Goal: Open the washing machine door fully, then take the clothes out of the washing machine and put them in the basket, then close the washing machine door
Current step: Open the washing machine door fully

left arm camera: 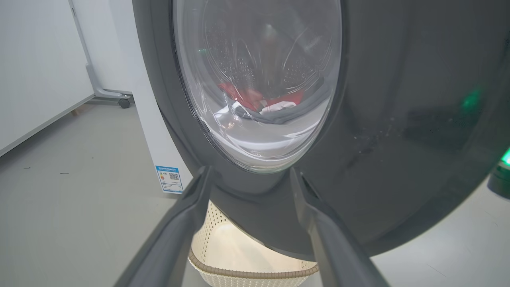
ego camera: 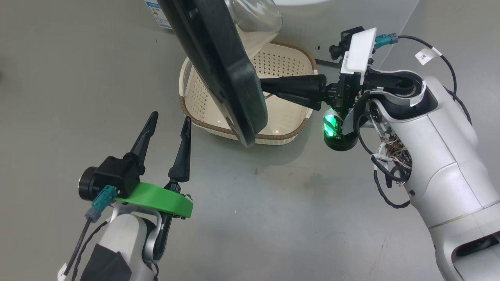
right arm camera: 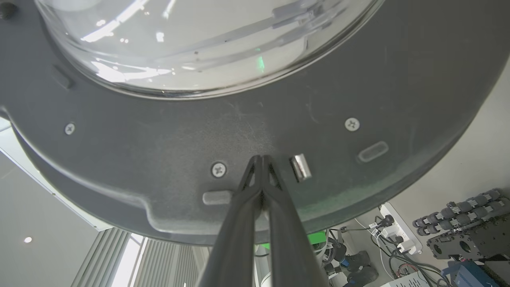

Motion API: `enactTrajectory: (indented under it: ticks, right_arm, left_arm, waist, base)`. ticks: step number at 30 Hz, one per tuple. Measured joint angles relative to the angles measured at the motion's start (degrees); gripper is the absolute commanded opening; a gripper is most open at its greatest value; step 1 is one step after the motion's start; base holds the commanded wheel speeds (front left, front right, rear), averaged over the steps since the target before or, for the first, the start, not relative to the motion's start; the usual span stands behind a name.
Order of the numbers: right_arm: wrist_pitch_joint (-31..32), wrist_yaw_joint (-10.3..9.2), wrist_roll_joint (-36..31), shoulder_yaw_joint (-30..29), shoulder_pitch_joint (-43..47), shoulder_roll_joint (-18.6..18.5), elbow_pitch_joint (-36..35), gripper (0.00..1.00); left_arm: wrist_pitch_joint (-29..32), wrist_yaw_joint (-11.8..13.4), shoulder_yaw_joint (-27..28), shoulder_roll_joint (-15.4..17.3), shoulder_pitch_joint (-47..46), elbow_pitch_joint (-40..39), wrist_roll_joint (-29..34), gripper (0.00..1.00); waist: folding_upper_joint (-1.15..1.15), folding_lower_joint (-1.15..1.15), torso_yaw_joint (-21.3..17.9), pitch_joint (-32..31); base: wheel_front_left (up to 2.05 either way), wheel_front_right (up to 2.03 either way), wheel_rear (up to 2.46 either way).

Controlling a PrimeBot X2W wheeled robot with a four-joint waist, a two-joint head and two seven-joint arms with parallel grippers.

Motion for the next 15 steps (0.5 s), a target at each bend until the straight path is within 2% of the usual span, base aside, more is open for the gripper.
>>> enactTrajectory:
  ticks: [15]
  right_arm:
    - [-4.53, 0.0, 5.58, 9.79, 1.97, -0.04, -4.94, 0.0]
  left_arm:
    - [0.0, 0.04, -0.45, 0.0, 0.2, -0.01, -0.48, 1.0]
  waist:
    - [0.0, 0.0, 0.68, -0.21]
  base:
    - [0.0, 0.0, 0.0]
